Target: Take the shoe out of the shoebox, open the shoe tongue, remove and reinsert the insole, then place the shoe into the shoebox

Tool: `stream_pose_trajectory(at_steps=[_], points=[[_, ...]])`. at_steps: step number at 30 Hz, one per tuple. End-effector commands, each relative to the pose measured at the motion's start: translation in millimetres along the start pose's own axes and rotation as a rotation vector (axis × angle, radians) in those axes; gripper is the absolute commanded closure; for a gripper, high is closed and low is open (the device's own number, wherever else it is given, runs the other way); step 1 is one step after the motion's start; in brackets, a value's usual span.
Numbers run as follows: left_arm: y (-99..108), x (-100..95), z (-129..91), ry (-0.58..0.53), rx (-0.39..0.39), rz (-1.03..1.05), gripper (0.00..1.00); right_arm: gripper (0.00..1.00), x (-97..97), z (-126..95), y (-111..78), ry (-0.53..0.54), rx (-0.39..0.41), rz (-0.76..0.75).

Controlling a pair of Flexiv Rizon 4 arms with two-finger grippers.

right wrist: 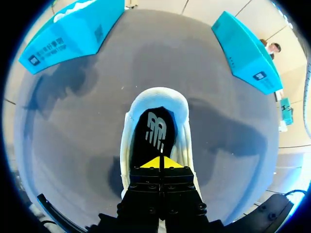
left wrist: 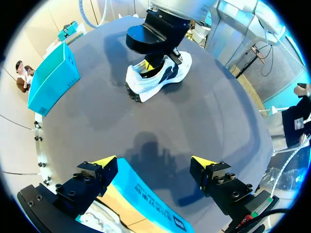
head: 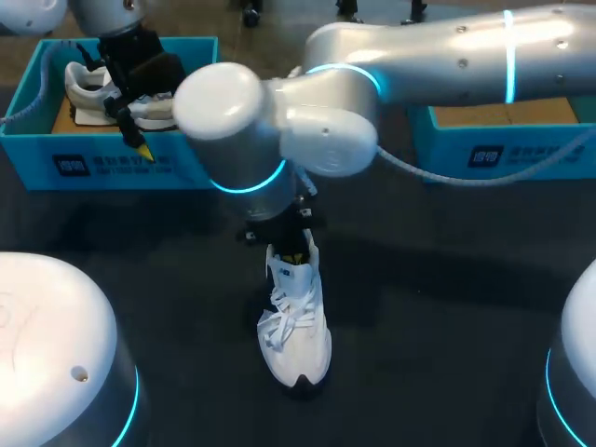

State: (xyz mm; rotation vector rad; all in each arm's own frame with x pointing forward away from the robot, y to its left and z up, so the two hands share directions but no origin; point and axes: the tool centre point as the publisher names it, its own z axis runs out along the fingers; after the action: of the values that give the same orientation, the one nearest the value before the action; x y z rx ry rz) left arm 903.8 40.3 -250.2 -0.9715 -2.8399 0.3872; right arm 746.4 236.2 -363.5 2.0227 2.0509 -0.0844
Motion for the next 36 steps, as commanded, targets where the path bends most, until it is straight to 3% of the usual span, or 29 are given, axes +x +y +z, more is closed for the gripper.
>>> stream_pose_trajectory(at_steps=[1, 6, 7, 8, 10, 20, 29, 36], points=[[0, 0.4, -1, 0.001, -0.003, 0.001, 0.0, 1.0, 6.6, 1, -1.1, -0.088, -0.002, 0.016], [0, 0.4, -1, 0.001, -0.003, 0.001, 0.0, 1.0, 6.6, 1, -1.1, -0.088, -0.002, 0.016], [0, 0.4, -1, 0.001, -0.003, 0.001, 0.0, 1.0, 7.0, -2, 3.0, -0.158, 0.0, 0.03], [0, 0.4, -1, 0.001, -0.003, 0.001, 0.0, 1.0, 6.2, -3, 7.5, -0.145, -0.023, 0.007], [0, 0.4, -1, 0.001, -0.003, 0.001, 0.0, 1.0, 5.1, -4, 15.4, -0.225, -0.025, 0.026], [0, 0.4, -1, 0.001, -0.003, 0.001, 0.0, 1.0, 1.4, 7, 39.0, -0.269, -0.101, -0.008], [0, 0.4, -1, 0.001, -0.003, 0.001, 0.0, 1.0, 1.8, 28, 40.5, -0.314, -0.157, -0.017], [0, 0.4, -1, 0.001, -0.003, 0.001, 0.0, 1.0, -1.8, 27, 33.3, -0.328, -0.155, -0.016]])
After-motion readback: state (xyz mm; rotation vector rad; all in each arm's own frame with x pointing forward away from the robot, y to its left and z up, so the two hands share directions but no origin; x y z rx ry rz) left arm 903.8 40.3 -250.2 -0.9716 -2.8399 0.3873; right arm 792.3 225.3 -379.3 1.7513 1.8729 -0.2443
